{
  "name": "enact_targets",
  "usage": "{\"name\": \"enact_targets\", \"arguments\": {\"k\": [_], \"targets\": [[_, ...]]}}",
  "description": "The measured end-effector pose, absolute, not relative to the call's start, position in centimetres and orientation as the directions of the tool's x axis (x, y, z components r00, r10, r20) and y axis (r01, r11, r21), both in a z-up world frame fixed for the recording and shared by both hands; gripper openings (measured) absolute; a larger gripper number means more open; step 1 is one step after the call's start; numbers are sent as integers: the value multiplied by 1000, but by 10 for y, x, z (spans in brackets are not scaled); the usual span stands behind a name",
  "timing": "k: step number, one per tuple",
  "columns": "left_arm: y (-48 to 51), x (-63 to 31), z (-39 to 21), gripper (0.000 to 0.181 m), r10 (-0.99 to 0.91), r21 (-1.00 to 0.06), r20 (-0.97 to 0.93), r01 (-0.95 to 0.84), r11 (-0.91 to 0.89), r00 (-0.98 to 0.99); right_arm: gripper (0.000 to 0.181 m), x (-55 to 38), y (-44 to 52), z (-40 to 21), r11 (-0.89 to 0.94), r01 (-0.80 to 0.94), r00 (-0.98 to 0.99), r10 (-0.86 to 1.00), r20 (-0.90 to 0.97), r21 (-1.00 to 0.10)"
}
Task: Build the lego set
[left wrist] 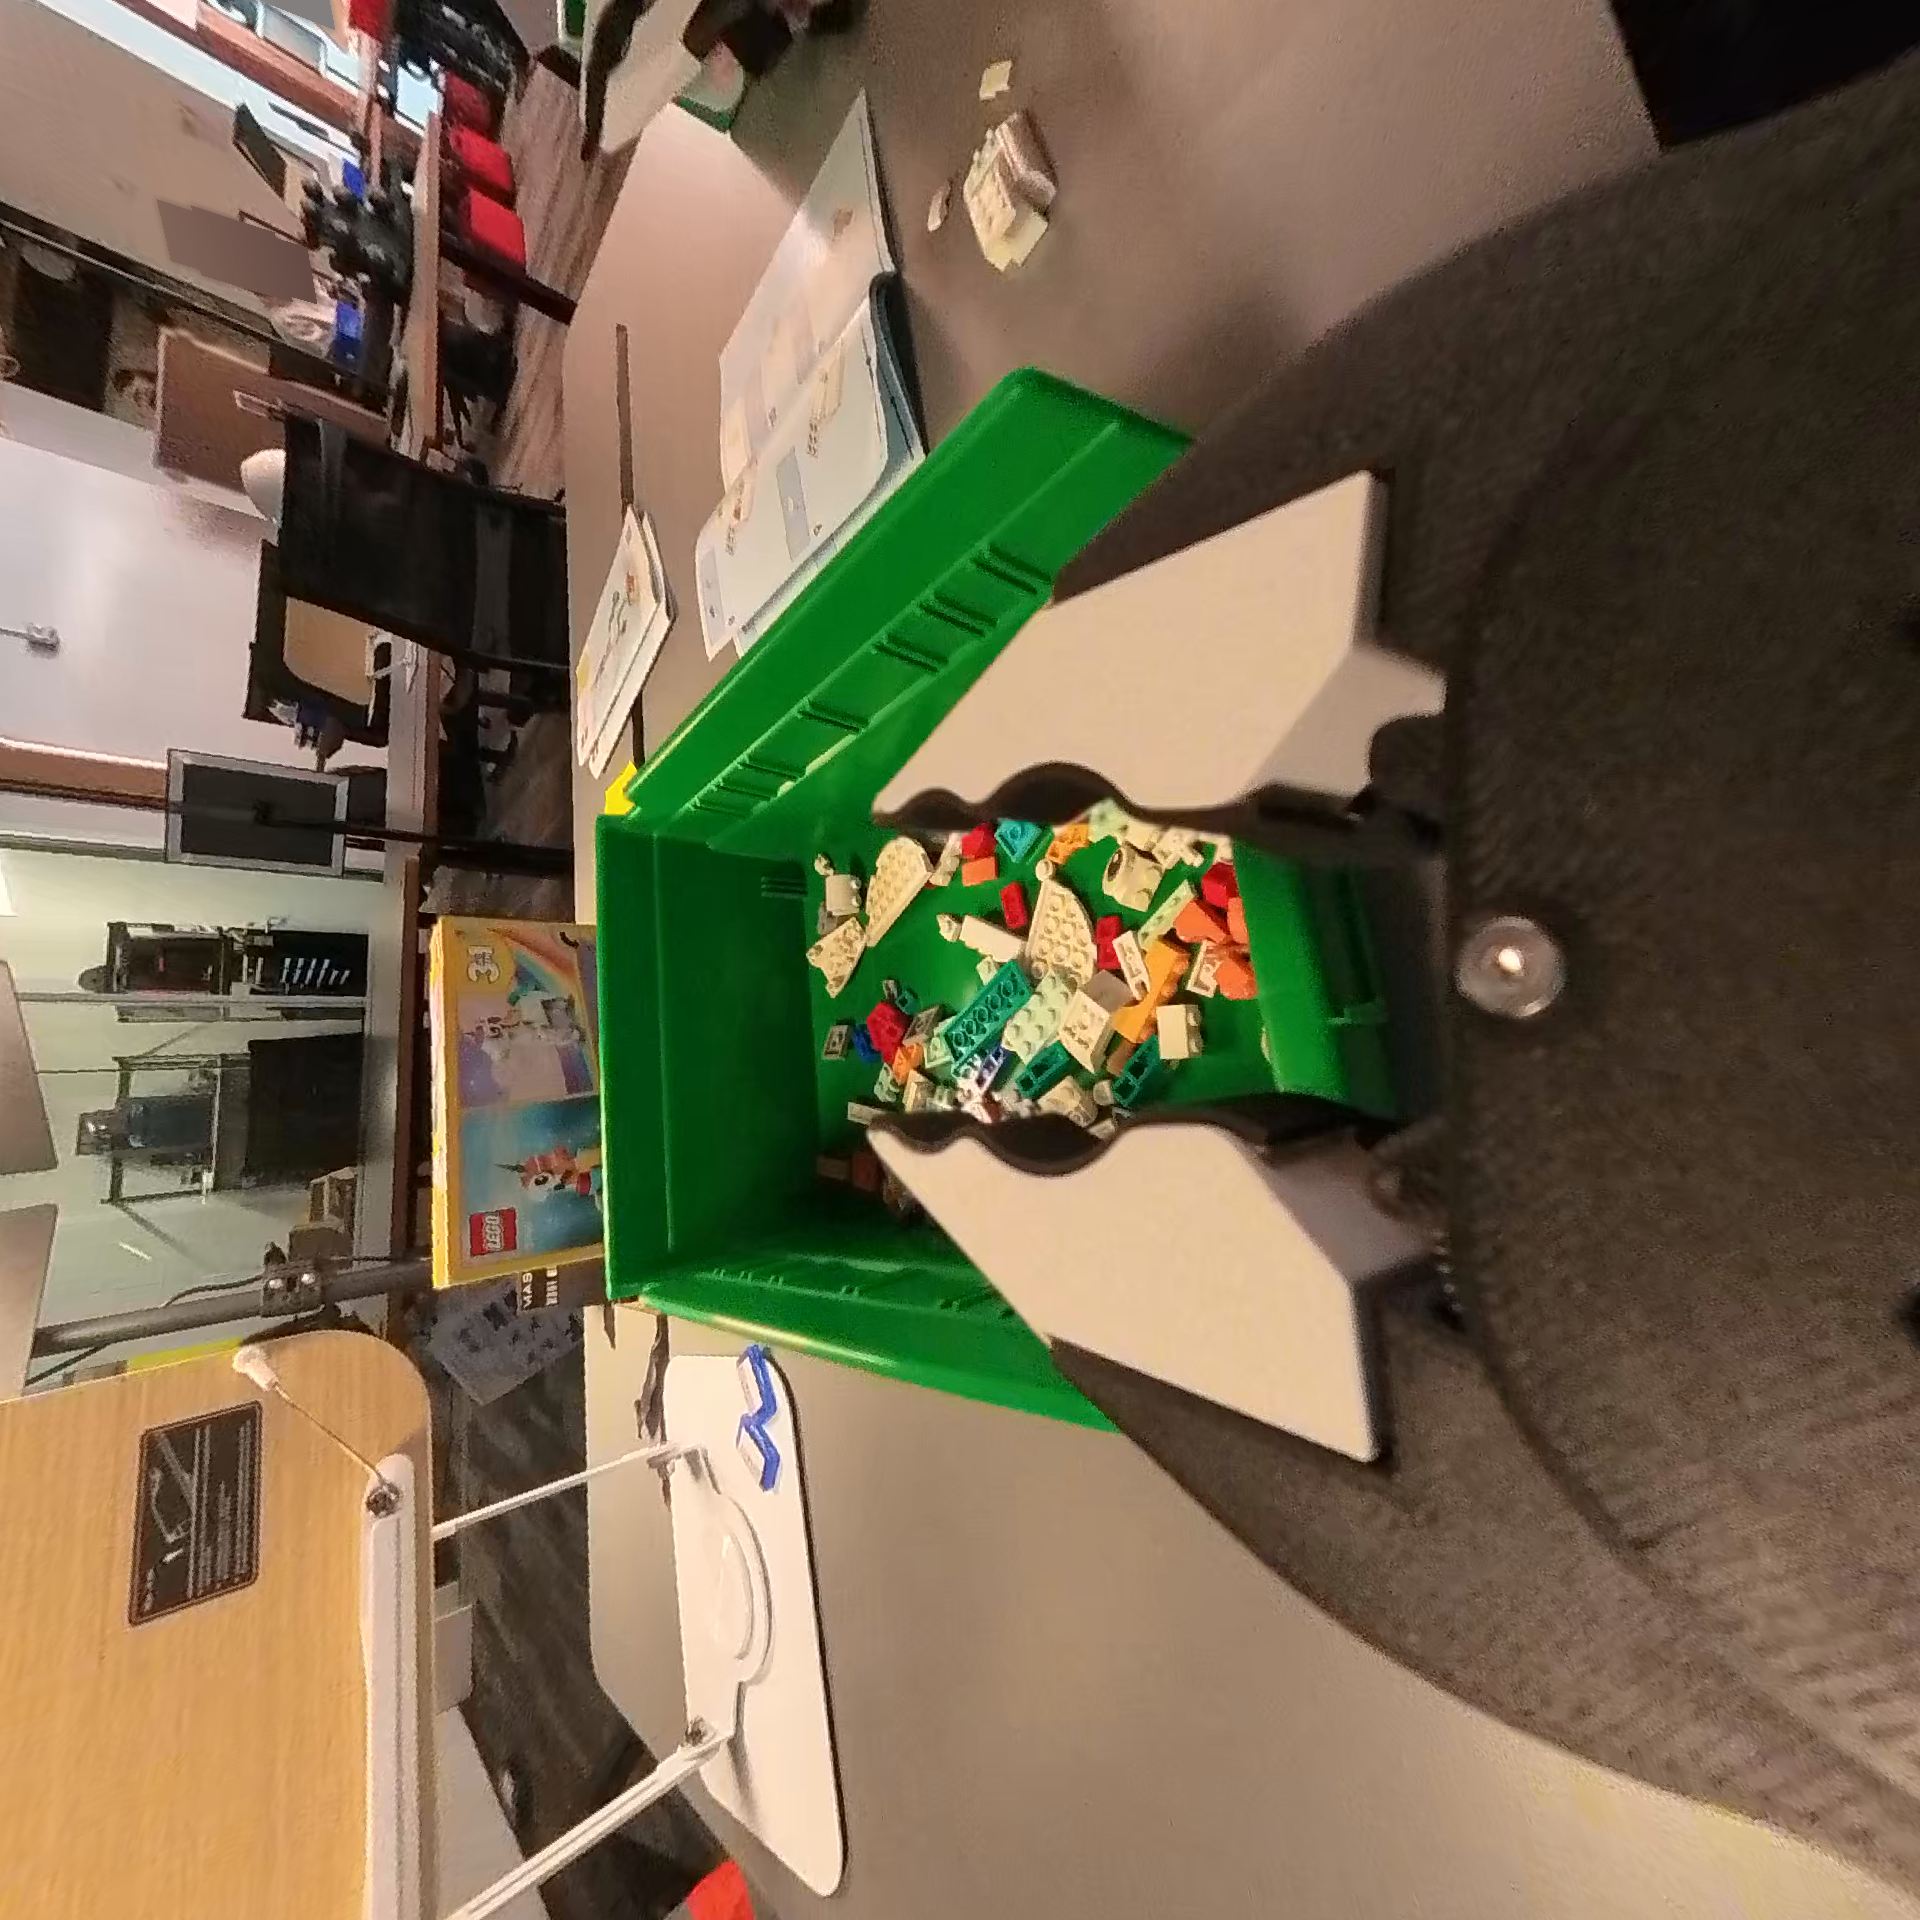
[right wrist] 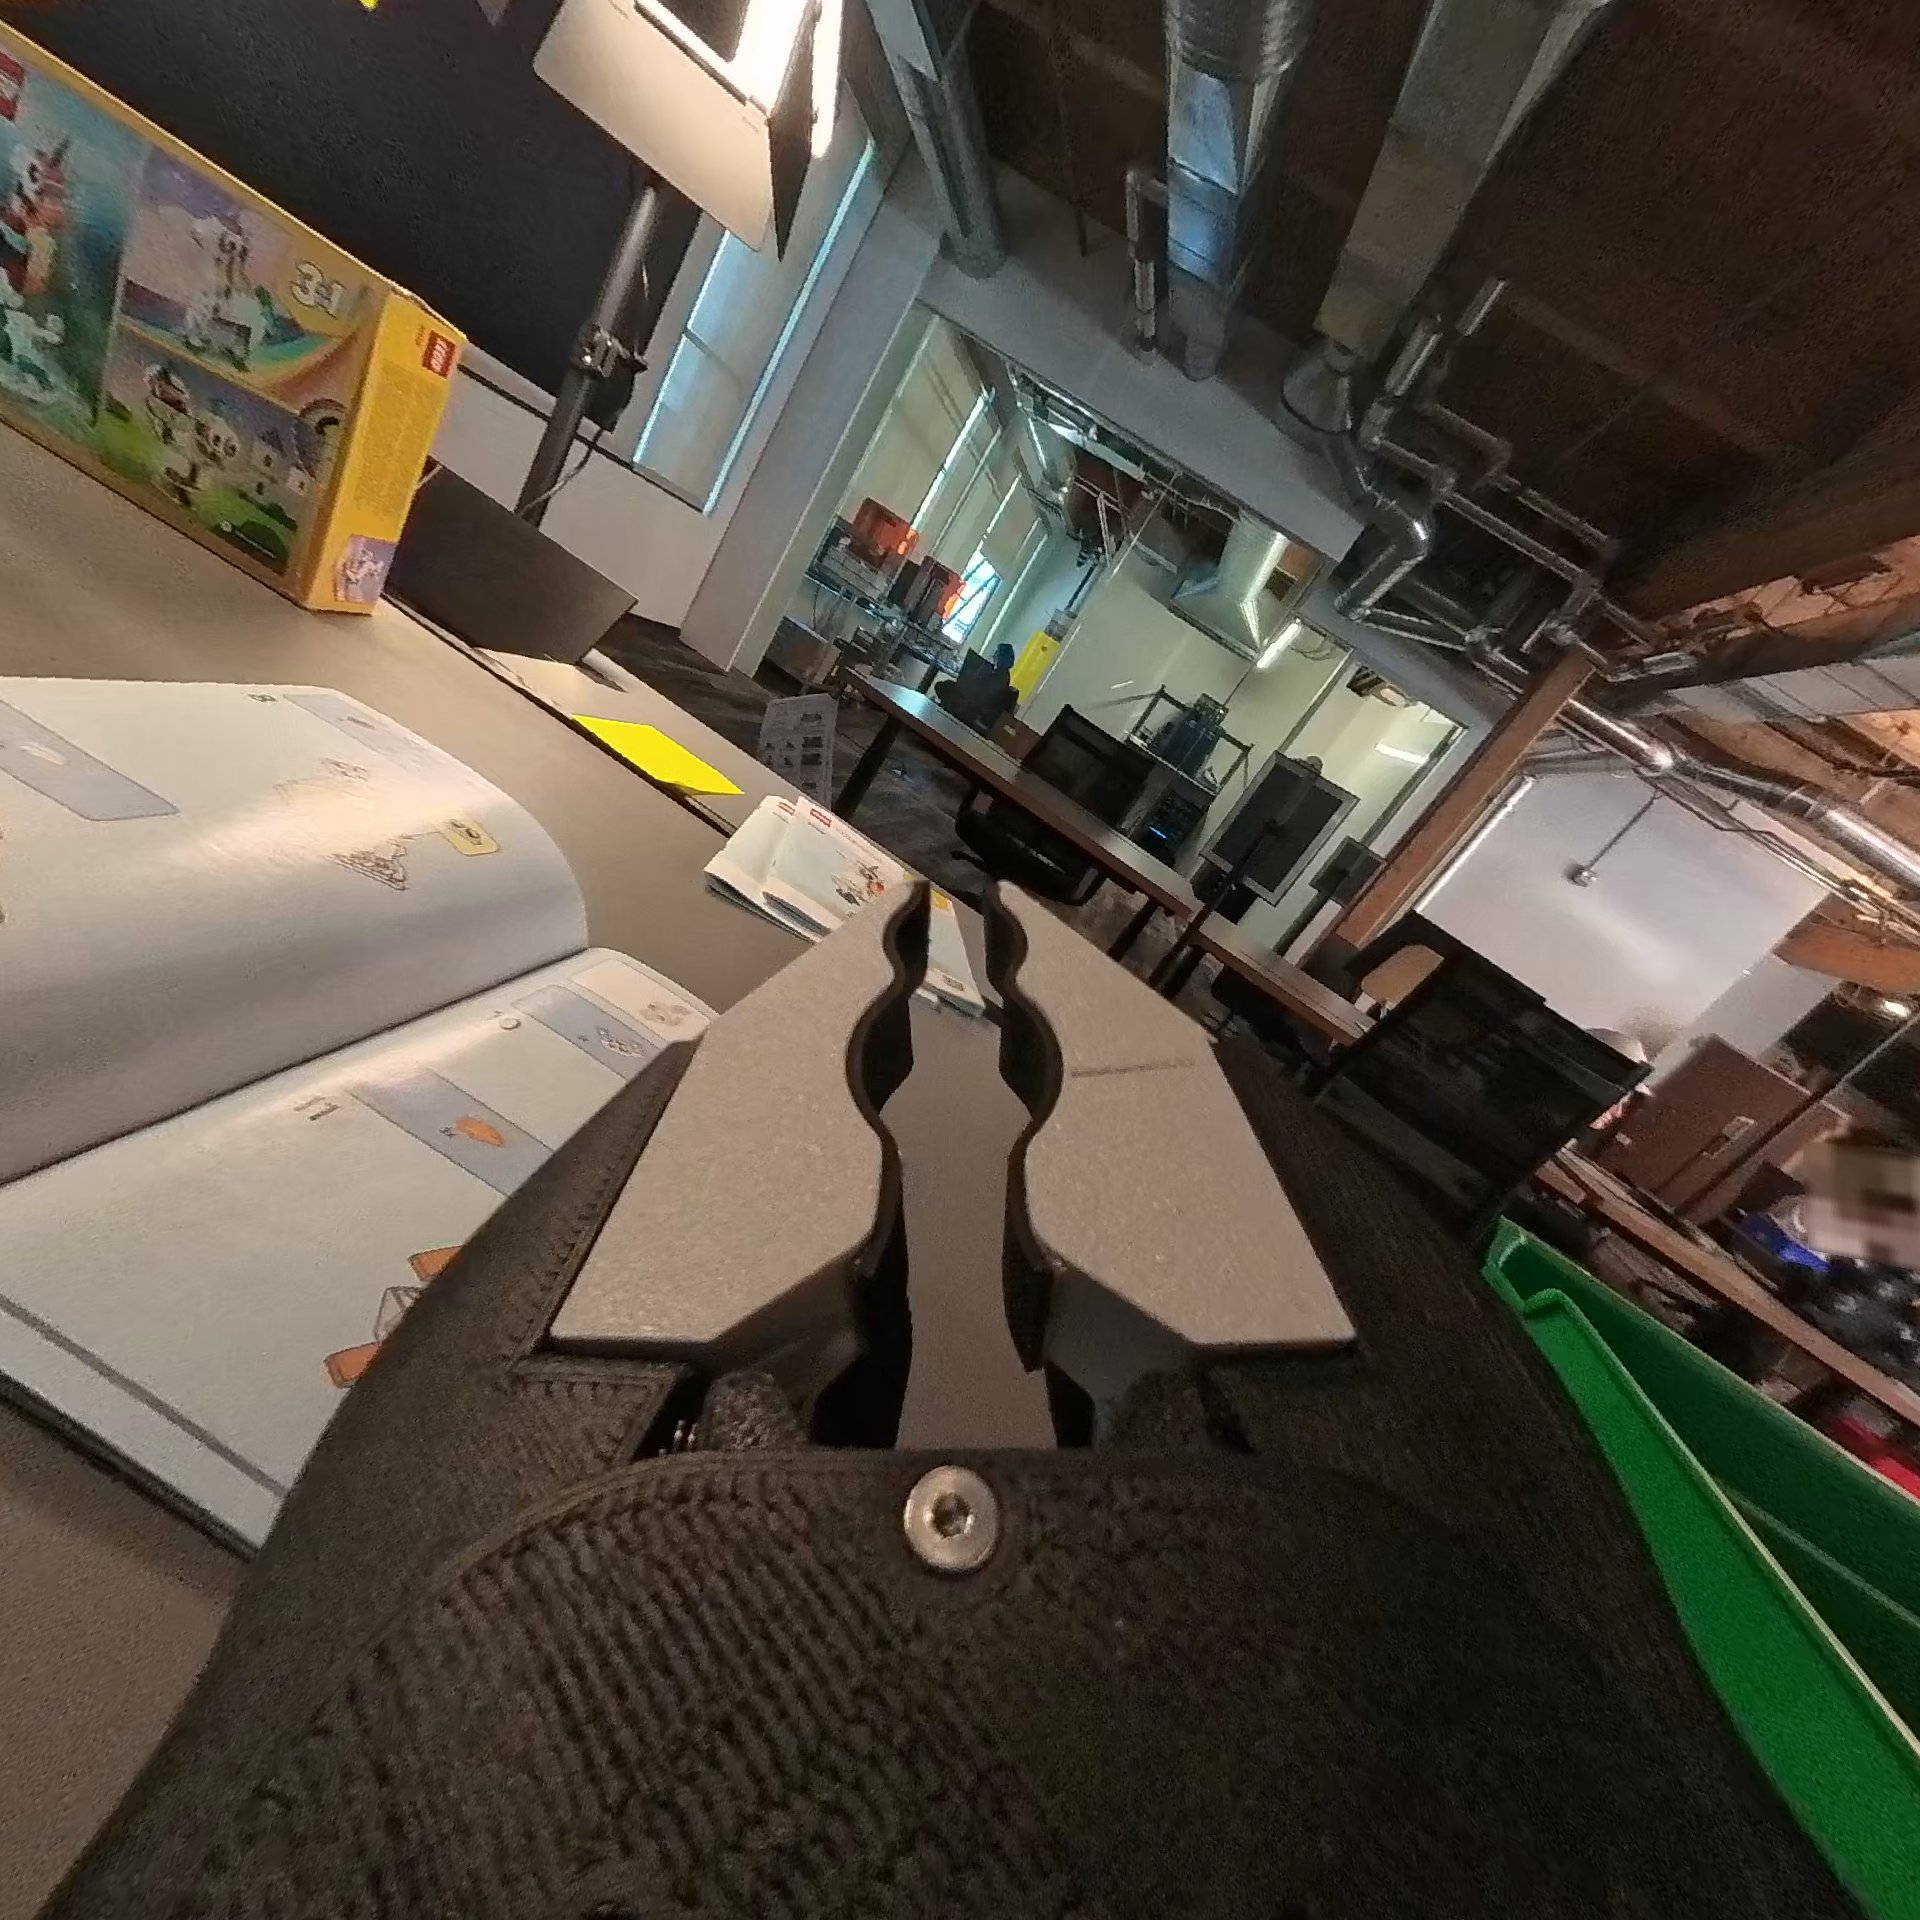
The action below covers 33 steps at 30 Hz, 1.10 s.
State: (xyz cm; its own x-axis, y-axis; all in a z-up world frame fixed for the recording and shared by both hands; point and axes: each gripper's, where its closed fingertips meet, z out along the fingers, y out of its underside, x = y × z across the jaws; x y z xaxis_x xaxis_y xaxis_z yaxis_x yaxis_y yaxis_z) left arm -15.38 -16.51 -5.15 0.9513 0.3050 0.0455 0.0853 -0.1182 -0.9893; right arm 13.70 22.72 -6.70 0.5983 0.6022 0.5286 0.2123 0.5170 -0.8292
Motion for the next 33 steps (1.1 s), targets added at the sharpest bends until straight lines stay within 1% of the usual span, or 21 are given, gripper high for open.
{"name": "enact_targets", "arguments": {"k": [4, 6, 14, 22, 33], "targets": [[-168, -164, -46, 54, 329, -994, 51, 80, -75, 943, 9, 139, 231, -68, 503, 219, 612, 597, 519, -836], [-170, -168, -44, 50, 335, -995, 61, 83, -52, 940, 9, 139, 232, -68, 502, 226, 613, 592, 522, -835], [-173, -180, -51, 48, 343, -991, 100, 124, -49, 934, 8, 135, 230, -71, 524, 260, 592, 577, 563, -811], [-181, -185, -46, 47, 357, -991, 120, 133, -12, 926, 8, 131, 228, -74, 545, 290, 570, 562, 599, -787], [-182, -181, -47, 46, 347, -989, 137, 149, -10, 928, 8, 131, 227, -73, 549, 285, 568, 563, 600, -785]]}}
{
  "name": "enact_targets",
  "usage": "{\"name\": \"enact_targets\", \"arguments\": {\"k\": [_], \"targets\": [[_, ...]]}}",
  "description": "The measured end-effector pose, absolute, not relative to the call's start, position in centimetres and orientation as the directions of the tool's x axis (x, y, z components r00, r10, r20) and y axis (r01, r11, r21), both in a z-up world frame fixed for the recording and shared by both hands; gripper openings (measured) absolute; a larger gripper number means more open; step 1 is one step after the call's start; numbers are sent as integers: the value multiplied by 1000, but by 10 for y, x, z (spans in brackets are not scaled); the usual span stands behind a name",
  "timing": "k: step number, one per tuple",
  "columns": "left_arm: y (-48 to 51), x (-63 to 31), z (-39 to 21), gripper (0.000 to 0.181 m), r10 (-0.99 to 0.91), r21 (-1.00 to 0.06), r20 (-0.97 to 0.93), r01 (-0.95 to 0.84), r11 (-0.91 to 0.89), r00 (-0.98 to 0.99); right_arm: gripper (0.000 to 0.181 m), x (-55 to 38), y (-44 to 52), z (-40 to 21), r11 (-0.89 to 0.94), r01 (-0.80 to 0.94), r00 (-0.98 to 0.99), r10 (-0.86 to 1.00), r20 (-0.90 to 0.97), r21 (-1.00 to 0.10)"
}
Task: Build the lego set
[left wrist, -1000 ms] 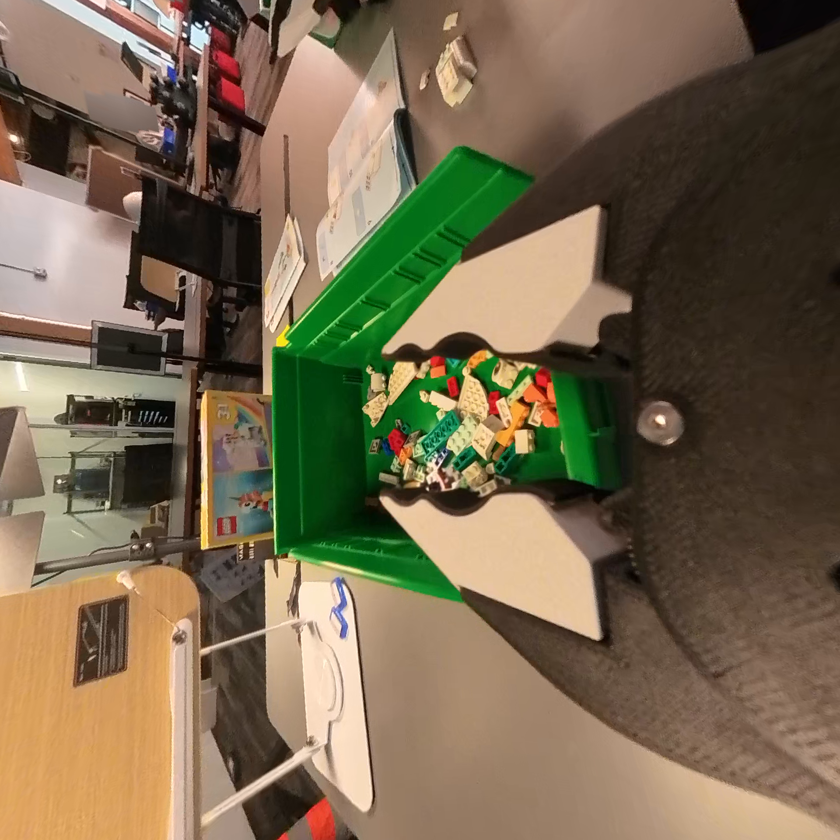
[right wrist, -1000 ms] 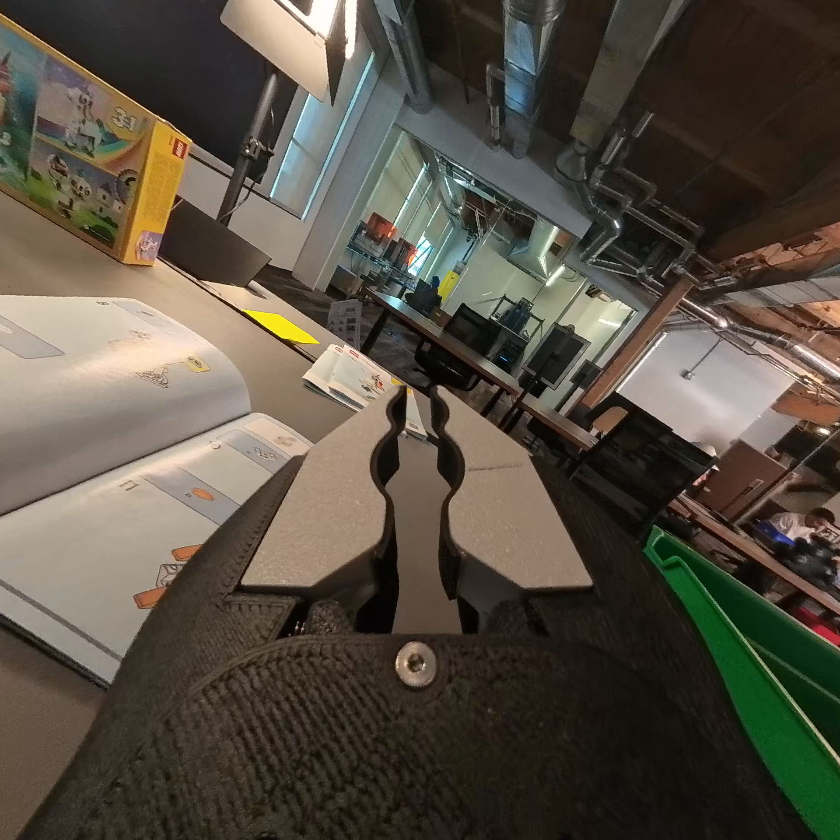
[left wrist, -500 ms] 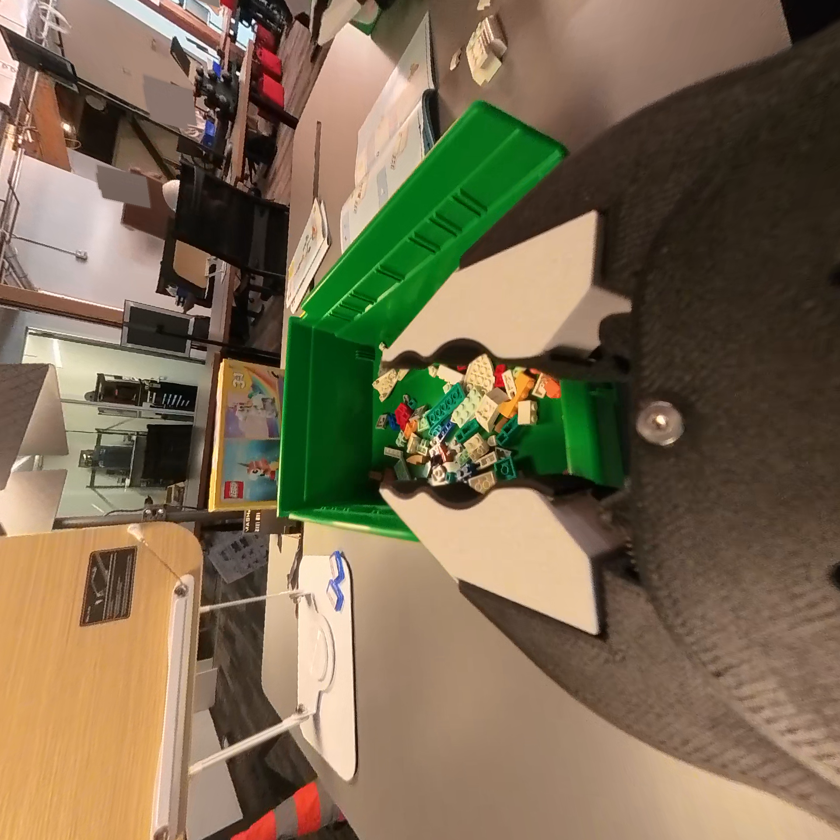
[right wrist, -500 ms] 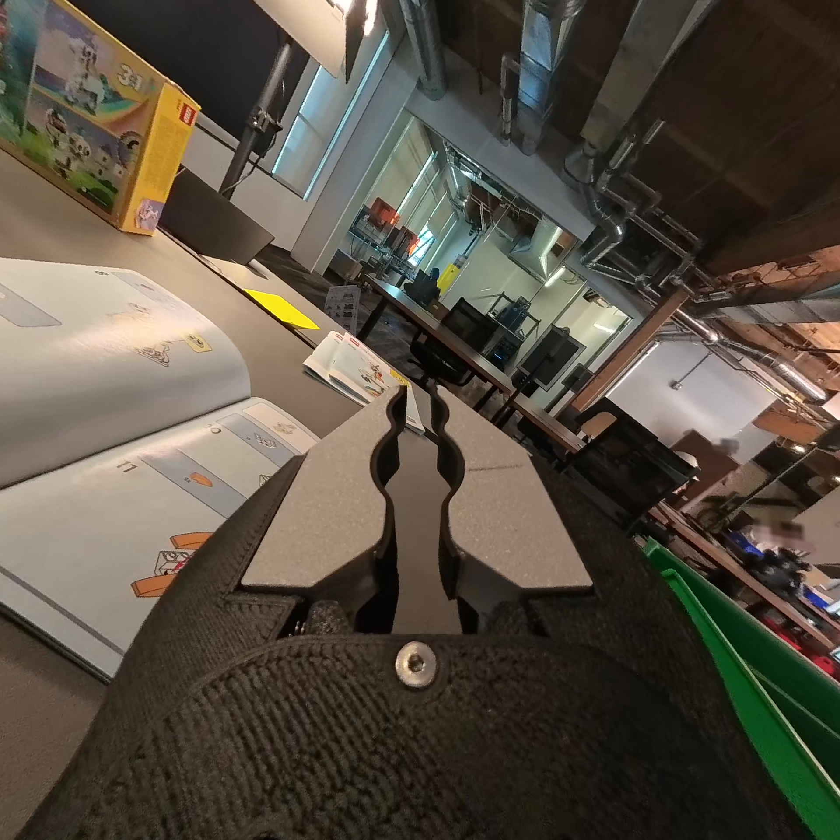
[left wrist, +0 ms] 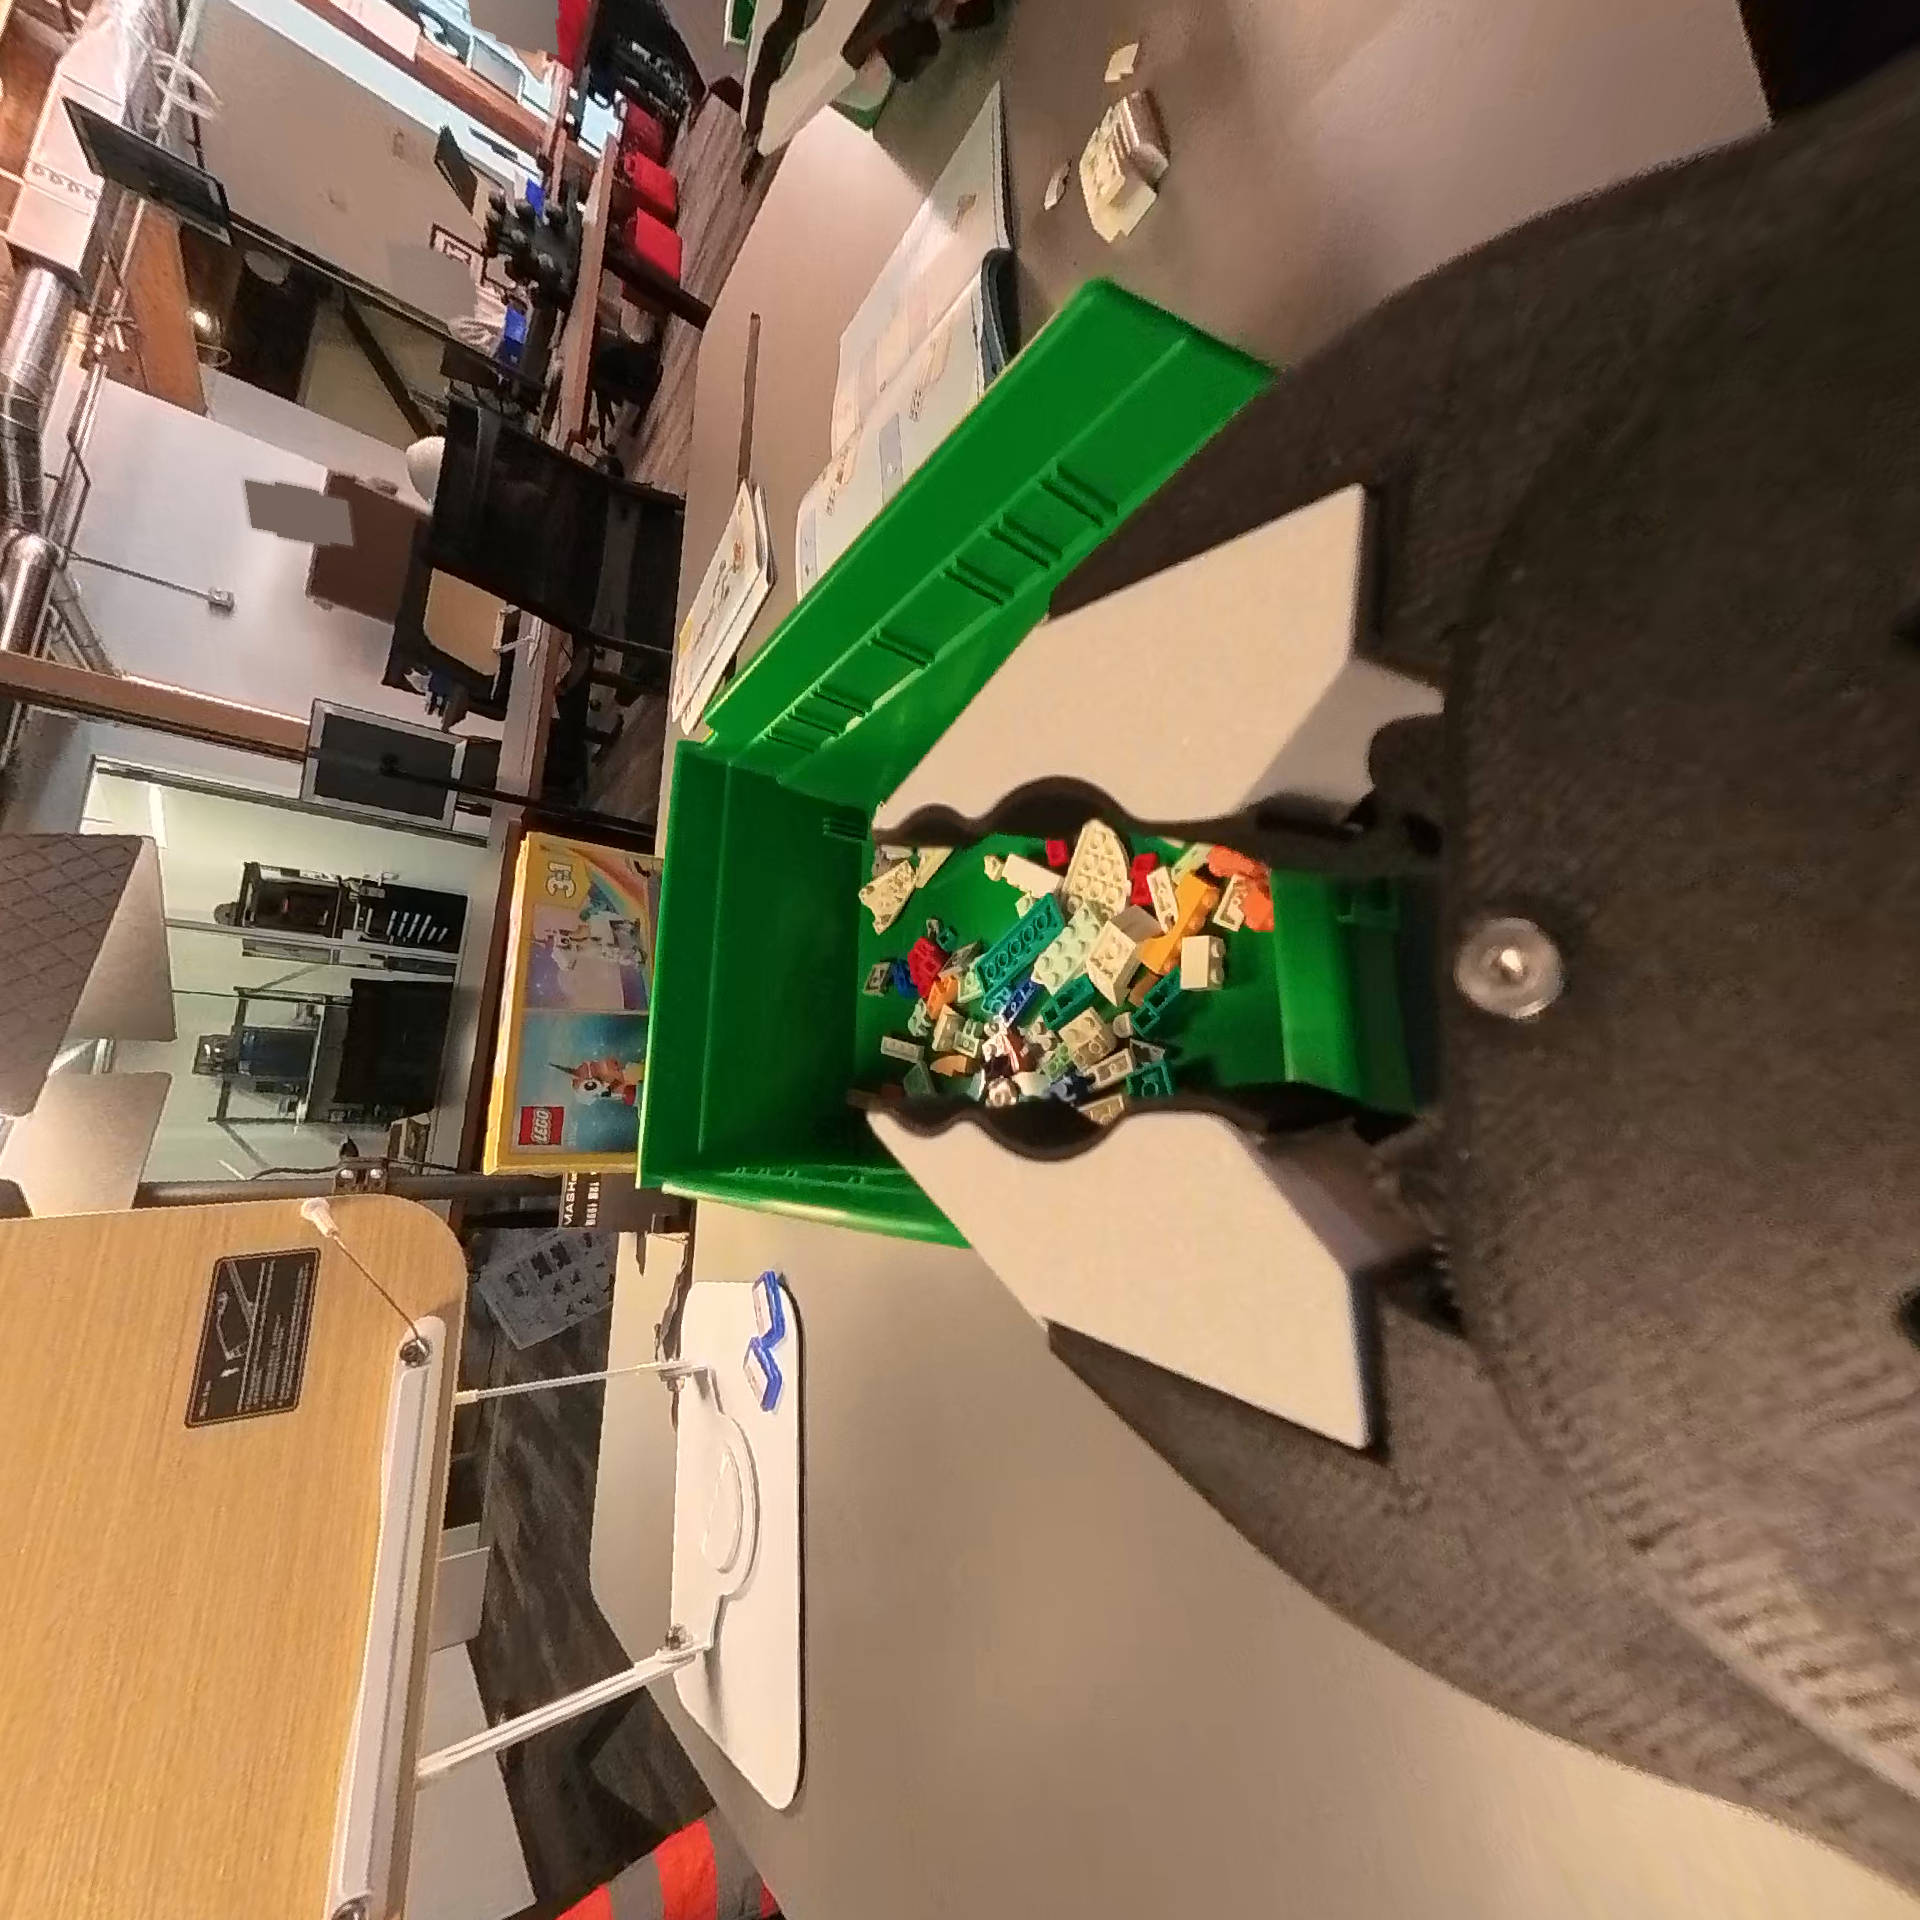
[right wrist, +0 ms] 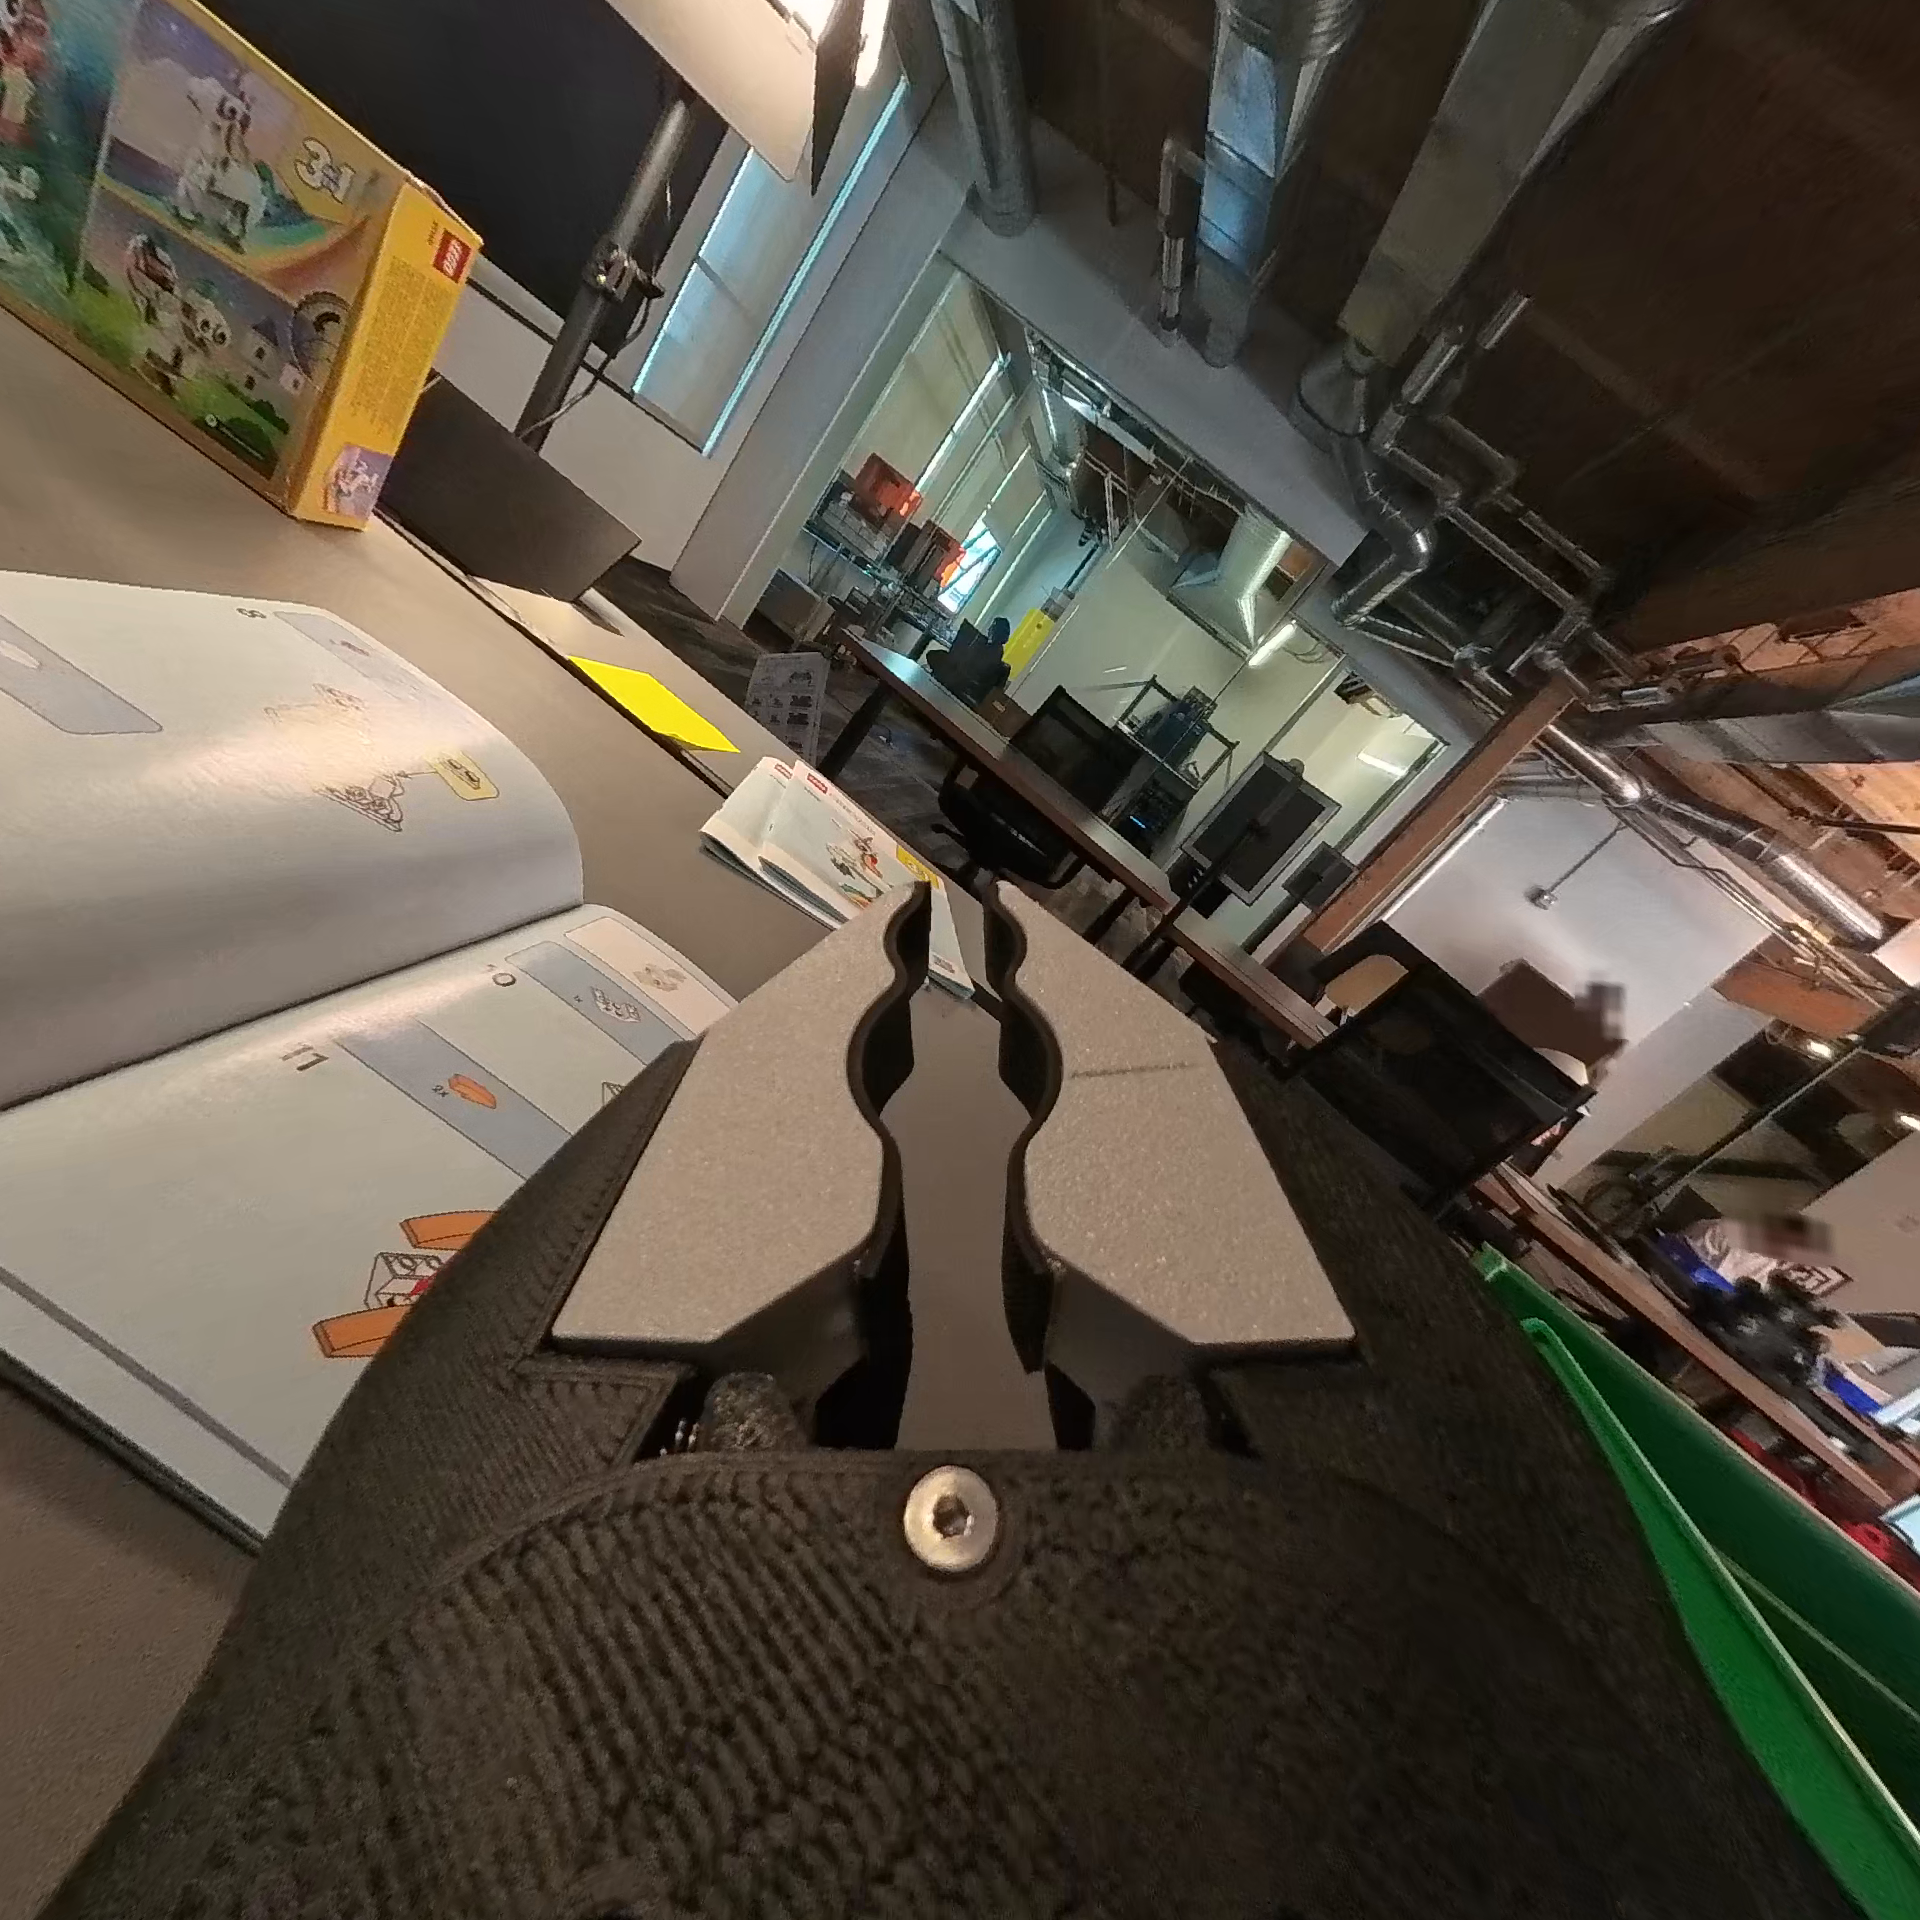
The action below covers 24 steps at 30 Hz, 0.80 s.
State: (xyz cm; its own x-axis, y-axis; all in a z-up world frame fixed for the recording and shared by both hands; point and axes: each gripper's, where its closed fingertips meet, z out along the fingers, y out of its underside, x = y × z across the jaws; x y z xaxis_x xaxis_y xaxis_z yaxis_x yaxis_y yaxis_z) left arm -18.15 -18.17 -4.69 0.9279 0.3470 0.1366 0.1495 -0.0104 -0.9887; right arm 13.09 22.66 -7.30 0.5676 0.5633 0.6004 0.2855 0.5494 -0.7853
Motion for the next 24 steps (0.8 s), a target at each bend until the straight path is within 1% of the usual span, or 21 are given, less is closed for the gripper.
{"name": "enact_targets", "arguments": {"k": [24], "targets": [[-169, -165, -47, 44, 319, -992, 96, 116, -46, 943, 6, 137, 226, -64, 549, 226, 598, 574, 560, -804]]}}
